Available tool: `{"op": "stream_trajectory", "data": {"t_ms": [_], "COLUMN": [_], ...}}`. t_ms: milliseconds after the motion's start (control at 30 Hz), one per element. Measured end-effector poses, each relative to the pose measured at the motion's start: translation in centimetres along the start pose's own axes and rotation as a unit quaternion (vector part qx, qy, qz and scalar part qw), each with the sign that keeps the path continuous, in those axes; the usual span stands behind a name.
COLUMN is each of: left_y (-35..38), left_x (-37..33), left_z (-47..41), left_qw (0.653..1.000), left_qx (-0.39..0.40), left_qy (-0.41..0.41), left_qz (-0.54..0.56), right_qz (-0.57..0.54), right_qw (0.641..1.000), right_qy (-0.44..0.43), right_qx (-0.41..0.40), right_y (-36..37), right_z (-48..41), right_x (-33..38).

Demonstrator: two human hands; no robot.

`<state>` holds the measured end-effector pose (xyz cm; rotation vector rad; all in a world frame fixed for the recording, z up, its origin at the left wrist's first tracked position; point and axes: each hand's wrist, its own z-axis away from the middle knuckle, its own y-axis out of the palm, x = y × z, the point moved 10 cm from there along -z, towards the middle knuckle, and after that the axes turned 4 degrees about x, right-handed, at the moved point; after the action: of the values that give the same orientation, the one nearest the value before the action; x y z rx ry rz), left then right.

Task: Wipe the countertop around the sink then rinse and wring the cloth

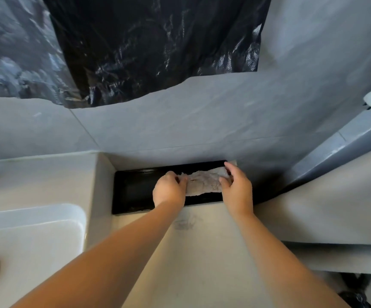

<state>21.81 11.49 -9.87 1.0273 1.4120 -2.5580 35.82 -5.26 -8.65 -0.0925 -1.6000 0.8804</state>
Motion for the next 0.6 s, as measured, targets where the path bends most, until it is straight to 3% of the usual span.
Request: {"op": "stream_trajectory", "data": {"t_ms": [133, 233, 333, 433, 500, 600], "left_y": [-0.2, -1.3, 1.1, 3.7, 4.0, 2.4], "left_x": [-0.2, -2.8, -4.0, -2.5, -2.3, -3.0], "left_z": [-0.2, 1.1, 2.8, 3.0, 3.0, 3.0], "left_qw": [0.992, 0.964, 0.905, 0.903, 0.905, 0.913], "left_qx": [-0.029, -0.100, -0.036, 0.079, 0.115, 0.130], "left_qy": [0.036, 0.221, 0.382, 0.316, 0.277, 0.281], "left_qz": [-0.114, -0.111, -0.187, -0.280, -0.302, -0.265], "right_qz": [0.130, 0.160, 0.192, 0.237, 0.291, 0.308], "right_qw": [0.985, 0.973, 0.969, 0.962, 0.948, 0.944], "right_qy": [-0.099, -0.162, -0.157, -0.132, -0.120, -0.096], "right_qx": [-0.050, -0.028, 0.015, 0.027, 0.044, 0.064], "right_y": [0.3, 1.4, 2.6, 3.1, 3.8, 3.9], "right_z": [1.4, 2.2, 2.0, 1.7, 1.4, 1.2], "right_x": [2.1, 3.2, 2.5, 2.3, 2.6, 3.1]}}
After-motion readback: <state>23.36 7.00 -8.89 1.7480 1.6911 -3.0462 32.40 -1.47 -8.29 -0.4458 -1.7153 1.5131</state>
